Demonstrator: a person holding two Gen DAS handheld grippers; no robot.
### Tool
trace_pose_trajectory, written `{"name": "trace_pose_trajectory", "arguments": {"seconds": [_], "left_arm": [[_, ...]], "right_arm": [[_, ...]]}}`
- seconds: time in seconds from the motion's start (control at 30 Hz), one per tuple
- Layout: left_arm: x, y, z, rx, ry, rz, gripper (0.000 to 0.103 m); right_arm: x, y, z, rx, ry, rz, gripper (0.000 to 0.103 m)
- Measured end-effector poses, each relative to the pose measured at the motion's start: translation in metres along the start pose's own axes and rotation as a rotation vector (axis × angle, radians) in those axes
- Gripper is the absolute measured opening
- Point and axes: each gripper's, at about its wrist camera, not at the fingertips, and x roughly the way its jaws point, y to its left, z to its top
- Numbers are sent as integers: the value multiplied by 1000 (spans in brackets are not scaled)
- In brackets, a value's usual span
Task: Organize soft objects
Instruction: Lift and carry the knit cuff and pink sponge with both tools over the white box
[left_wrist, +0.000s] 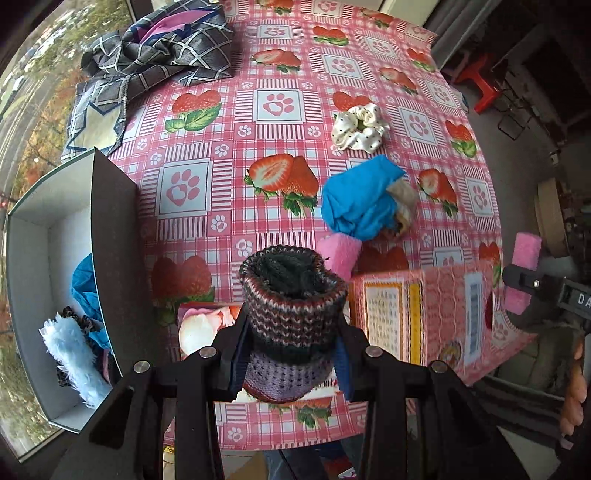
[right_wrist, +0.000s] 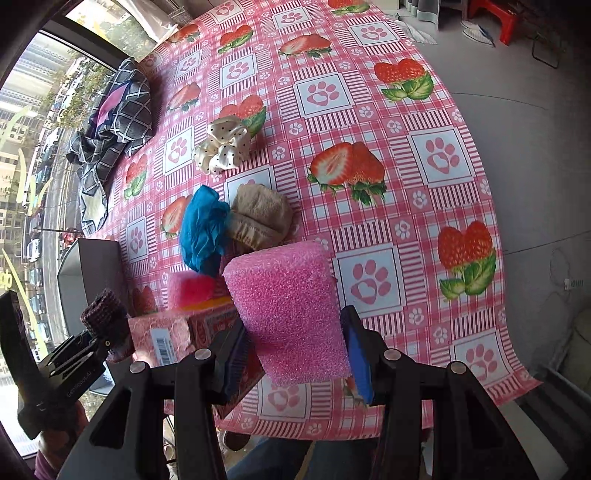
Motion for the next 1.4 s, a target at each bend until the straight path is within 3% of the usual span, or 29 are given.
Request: {"name": "trace_pose_trajectory", "arguments": {"seconds": [0.23, 0.37, 0.57, 0.97, 1.4], "left_arm": [[-19, 4, -35, 68, -16, 8, 42], [-27, 10, -45, 57, -26, -5, 42], [-48, 22, -52, 48, -88, -3, 42], [-78, 77, -76, -92, -176, 35, 42], [-93, 119, -103, -220, -212, 59, 42]], "right_arm": [[-27, 21, -40, -38, -46, -17, 49], [-41, 41, -53, -42, -64, 15, 49], [-44, 84, -68, -146, -78, 2, 49], [-33, 150, -88, -317, -52, -7, 49], [-20, 195, -106, -447, -5, -5, 49]]}}
